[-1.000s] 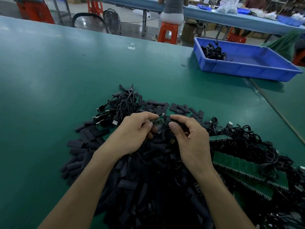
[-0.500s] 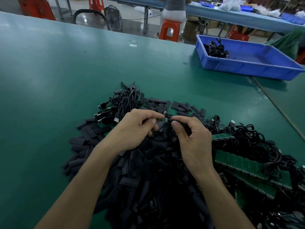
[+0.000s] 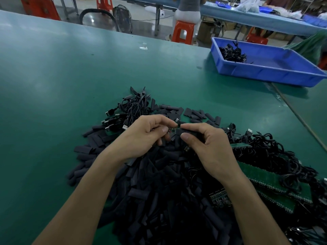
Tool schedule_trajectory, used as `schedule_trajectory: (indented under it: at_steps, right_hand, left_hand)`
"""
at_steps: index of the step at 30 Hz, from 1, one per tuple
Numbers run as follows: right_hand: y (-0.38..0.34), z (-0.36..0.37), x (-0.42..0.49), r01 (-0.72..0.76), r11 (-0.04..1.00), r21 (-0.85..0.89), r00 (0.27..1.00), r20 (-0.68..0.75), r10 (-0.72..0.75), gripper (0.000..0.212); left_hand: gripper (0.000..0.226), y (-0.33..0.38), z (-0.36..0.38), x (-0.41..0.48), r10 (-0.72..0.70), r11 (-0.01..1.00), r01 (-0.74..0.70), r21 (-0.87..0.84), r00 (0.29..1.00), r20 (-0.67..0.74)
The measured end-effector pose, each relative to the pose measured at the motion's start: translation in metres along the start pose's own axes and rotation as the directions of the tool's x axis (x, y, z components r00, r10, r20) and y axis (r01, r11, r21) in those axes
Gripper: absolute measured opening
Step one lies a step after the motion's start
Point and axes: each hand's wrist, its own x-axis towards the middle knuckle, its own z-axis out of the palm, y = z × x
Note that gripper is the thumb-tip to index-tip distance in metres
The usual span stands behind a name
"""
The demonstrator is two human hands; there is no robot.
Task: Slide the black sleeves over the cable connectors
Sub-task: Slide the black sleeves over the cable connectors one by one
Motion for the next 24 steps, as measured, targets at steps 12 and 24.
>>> schedule_trajectory:
  at_steps: [12, 24]
  right_hand:
    - [-0.0031, -0.0029, 0.0012, 0.014, 0.998, 0.068, 0.999, 0.045, -0.017, 0.025]
    - [-0.0033, 0.0043, -0.0034, 0.109, 0.994, 0.014, 0.990, -0.087, -0.108, 0.018]
  left_hand:
    - [0.013, -0.0020, -0.0036, 0.0011, -0.017, 0.988, 0.027, -0.155, 0.998, 0.065]
    - [0.019, -0.0013, -0.0014, 0.0013, -0.105, 0.992, 0.104, -0.070, 0.994, -0.006]
